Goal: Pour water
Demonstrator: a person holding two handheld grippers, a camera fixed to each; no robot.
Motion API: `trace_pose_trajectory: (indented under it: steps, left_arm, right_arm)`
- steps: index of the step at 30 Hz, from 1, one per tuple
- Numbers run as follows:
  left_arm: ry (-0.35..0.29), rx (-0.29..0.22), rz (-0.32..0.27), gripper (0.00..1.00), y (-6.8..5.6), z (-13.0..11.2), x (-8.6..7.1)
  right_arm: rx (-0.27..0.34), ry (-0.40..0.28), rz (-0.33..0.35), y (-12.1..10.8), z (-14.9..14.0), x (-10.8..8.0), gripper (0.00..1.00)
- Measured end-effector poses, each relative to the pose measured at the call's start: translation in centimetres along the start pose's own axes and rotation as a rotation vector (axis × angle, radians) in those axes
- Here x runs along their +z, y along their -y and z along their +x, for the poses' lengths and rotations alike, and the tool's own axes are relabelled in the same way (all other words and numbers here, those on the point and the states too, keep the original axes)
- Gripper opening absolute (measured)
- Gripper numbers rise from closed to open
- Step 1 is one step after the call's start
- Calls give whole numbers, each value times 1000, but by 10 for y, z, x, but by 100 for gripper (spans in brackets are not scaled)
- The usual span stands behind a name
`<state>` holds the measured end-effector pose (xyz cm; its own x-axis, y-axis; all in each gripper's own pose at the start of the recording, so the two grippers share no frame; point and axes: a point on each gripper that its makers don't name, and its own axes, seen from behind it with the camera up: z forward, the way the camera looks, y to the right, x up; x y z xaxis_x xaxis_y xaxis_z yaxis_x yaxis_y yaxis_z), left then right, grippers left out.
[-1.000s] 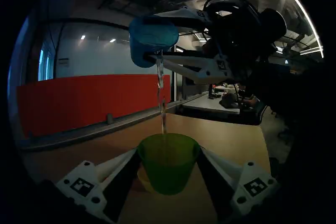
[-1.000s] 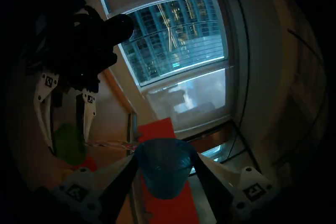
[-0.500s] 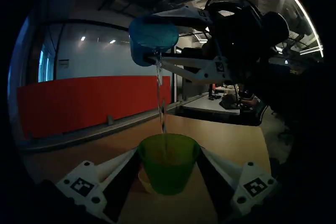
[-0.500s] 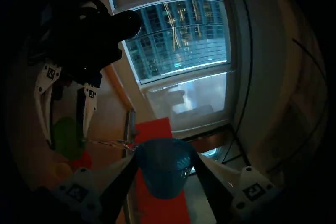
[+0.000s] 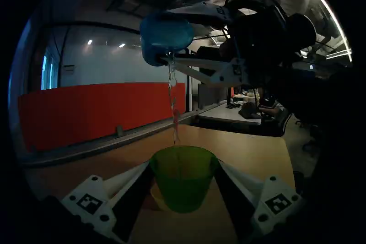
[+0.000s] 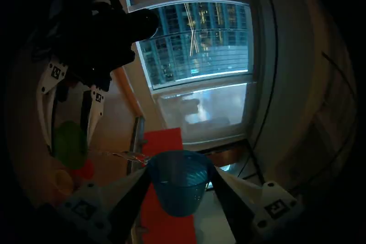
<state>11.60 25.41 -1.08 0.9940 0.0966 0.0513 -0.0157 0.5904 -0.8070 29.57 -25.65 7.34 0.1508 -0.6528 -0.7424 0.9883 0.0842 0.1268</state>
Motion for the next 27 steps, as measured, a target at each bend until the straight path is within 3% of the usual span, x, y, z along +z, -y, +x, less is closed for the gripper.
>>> trace_pose_trajectory:
  steps: [27]
  left_arm:
    - [-9,2,4,88,-1,5,-1]
  right_arm:
    - [-136,2,-20,-15,9,3,91]
